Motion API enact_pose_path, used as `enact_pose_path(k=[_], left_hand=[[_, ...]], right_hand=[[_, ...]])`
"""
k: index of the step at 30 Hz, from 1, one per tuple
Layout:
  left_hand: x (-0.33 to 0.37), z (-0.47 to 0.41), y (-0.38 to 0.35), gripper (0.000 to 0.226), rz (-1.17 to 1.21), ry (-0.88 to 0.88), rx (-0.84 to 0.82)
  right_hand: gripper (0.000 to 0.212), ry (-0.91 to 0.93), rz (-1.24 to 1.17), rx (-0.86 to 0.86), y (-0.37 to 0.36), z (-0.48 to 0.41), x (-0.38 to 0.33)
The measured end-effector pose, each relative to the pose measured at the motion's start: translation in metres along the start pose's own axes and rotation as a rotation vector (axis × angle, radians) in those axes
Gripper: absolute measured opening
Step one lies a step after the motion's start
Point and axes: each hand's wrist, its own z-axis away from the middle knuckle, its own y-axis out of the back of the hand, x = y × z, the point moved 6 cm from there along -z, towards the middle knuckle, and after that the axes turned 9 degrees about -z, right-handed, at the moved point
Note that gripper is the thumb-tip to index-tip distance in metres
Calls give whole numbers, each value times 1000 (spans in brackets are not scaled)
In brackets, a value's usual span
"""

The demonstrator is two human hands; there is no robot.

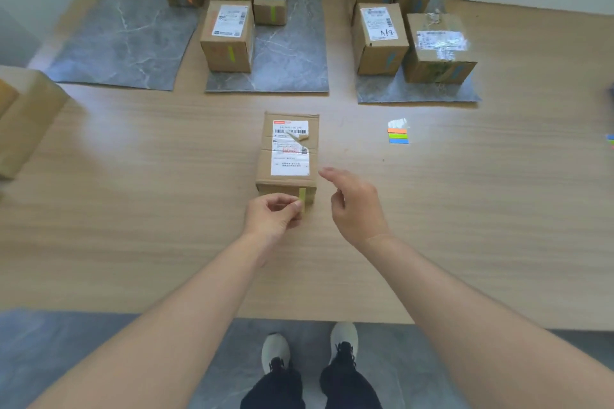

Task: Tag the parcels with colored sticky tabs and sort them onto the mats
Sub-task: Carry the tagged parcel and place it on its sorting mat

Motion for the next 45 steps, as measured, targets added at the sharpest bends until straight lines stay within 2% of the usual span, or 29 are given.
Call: enact_pose_path(k=[4, 6, 10, 14, 19, 22, 27, 29, 31, 32, 34, 36, 37, 39, 45], left_hand=[[-9, -11, -2, 9, -10, -7, 26], [-12, -18, -5, 11, 3, -2, 43], [-16, -30, -5, 8, 47, 15, 77], [-17, -34, -6, 10, 55, 29, 81], [-22, -43, 3, 7, -57, 56, 20], [-31, -50, 35, 10, -213, 119, 110], [-19, -56, 85, 19, -23, 186, 257], [-3, -58, 89, 22, 52, 139, 228], [10, -58, 83, 34, 74, 115, 143], [15, -57, 78, 38, 66, 113, 89], [19, -55, 64, 38, 78, 115, -13], [21, -52, 51, 39, 125, 119, -82], [22, -51, 46, 40, 139, 116, -99], [27, -46, 42, 41, 136, 92, -101], [60, -28, 56, 39, 80, 30, -93]], right_hand=[[65, -34, 97, -291, -28, -13, 4], [60, -41, 156, -376, -39, -17, 7], [31, 31, 184, -208, -39, -22, 6], [16, 48, 324, -140, -51, -32, 4], [36, 122, 442, -70, -60, -39, 2], [46, 160, 515, 4, -65, -37, 3], [55, 214, 595, 115, -79, -30, 7], [50, 186, 474, 95, -74, -29, 11], [35, 122, 209, 100, -61, -27, 12], [26, 61, 53, 164, -51, -25, 12], [21, -192, -203, 307, -38, -20, 16], [28, -486, -399, 241, -51, -13, 22], [27, -564, -474, 201, -60, -9, 21], [30, -623, -559, 209, -69, -5, 14], [25, -615, -570, 245, -53, -15, -18]])
